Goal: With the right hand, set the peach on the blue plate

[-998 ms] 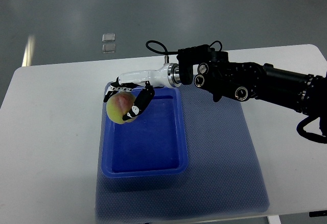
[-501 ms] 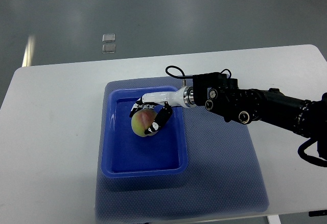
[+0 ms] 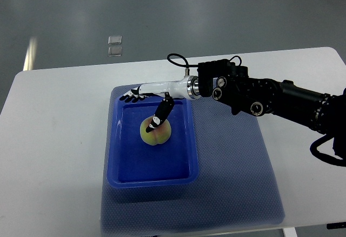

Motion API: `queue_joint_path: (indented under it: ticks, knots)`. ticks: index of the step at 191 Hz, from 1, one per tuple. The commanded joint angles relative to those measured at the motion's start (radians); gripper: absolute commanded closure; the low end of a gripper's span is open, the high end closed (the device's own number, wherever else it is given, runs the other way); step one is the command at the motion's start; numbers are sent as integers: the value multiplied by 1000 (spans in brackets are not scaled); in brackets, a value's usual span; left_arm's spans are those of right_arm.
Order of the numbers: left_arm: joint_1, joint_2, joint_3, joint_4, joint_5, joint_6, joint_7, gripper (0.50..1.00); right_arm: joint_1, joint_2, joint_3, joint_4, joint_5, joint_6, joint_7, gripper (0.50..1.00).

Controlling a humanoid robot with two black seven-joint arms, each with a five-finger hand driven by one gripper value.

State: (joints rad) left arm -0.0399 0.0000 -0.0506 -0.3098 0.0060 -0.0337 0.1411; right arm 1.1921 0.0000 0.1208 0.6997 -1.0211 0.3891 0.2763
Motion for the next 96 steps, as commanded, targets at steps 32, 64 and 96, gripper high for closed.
queue_joint_path:
  ticks: [32,64,96]
  knots:
    - [0,0,0,0,0,0,0,500,44,-69,187,18,176,-4,1,568]
    - [0,0,0,-2,2,0,0,500,-117,-130,512,18,338,-3,9,568]
    - [0,0,1,-5,3,0,0,500,-299,-118,841,18,550,-3,12,568]
